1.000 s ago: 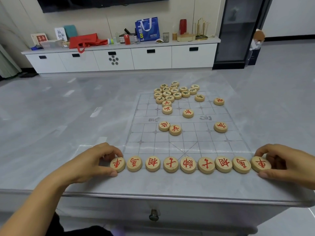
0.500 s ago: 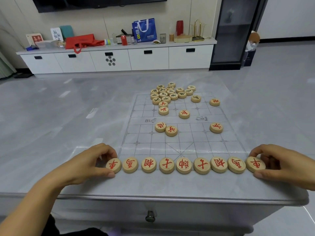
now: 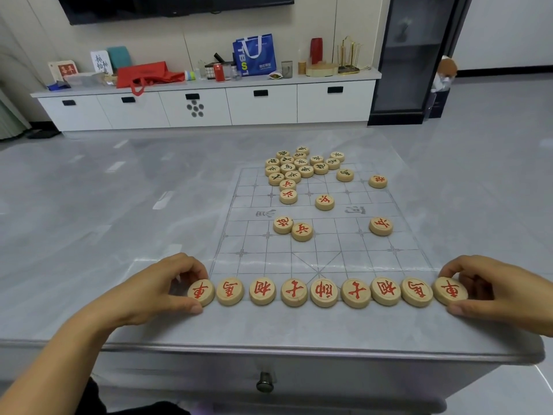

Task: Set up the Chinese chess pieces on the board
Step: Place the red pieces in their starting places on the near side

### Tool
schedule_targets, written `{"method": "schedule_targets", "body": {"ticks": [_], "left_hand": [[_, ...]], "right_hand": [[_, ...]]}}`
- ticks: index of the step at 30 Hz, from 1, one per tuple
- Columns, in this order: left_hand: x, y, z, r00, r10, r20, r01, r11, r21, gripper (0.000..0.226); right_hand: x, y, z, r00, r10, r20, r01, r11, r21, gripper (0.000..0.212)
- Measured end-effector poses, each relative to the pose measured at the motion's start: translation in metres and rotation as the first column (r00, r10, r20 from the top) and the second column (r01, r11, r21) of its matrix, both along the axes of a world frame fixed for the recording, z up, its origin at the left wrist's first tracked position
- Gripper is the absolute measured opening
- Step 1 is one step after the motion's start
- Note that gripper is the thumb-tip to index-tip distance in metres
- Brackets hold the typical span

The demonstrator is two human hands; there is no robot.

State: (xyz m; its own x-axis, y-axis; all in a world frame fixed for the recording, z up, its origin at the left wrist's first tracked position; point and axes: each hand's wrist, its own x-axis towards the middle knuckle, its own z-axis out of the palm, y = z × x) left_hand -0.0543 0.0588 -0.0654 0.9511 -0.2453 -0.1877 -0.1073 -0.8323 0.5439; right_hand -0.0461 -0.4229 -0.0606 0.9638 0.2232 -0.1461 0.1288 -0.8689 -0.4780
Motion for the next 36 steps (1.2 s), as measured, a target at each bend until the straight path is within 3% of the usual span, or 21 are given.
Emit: {"method": "schedule_targets", "body": {"ticks": [8, 12, 26, 33, 35, 36], "left_hand": [[0.002, -0.001, -0.001, 1.000, 0.002, -0.017, -0.002, 1.000, 0.007, 0.069], [0.002, 0.000, -0.001, 1.000, -0.003, -0.014, 0.003, 1.000, -0.010, 0.083], [0.002, -0.003, 0.003, 0.999, -0.006, -0.048, 0.007, 1.000, 0.009, 0.077], [0.005, -0.003, 0.009, 0.998, 0.044, -0.039, -0.046, 0.997, -0.069, 0.080], [0.010, -0.007, 0.012, 0.997, 0.078, -0.005, -0.078, 0.992, -0.096, 0.066], [0.014, -0.011, 0.013, 0.994, 0.108, 0.031, -0.104, 0.988, -0.112, 0.046]], "right_hand": [[0.002, 0.000, 0.001, 1.000, 0.005, -0.023, -0.005, 1.000, -0.005, 0.087], [0.002, -0.001, 0.000, 1.000, 0.004, -0.026, -0.004, 1.000, -0.002, 0.087], [0.000, 0.004, 0.007, 0.993, -0.081, -0.083, 0.085, 0.995, 0.053, 0.078], [0.008, 0.009, 0.013, 0.987, -0.158, -0.027, 0.159, 0.986, 0.043, 0.093], [0.015, 0.013, 0.016, 0.984, -0.173, 0.034, 0.170, 0.982, 0.082, 0.091], [0.018, 0.017, 0.018, 0.984, -0.165, 0.072, 0.157, 0.982, 0.103, 0.083]]}}
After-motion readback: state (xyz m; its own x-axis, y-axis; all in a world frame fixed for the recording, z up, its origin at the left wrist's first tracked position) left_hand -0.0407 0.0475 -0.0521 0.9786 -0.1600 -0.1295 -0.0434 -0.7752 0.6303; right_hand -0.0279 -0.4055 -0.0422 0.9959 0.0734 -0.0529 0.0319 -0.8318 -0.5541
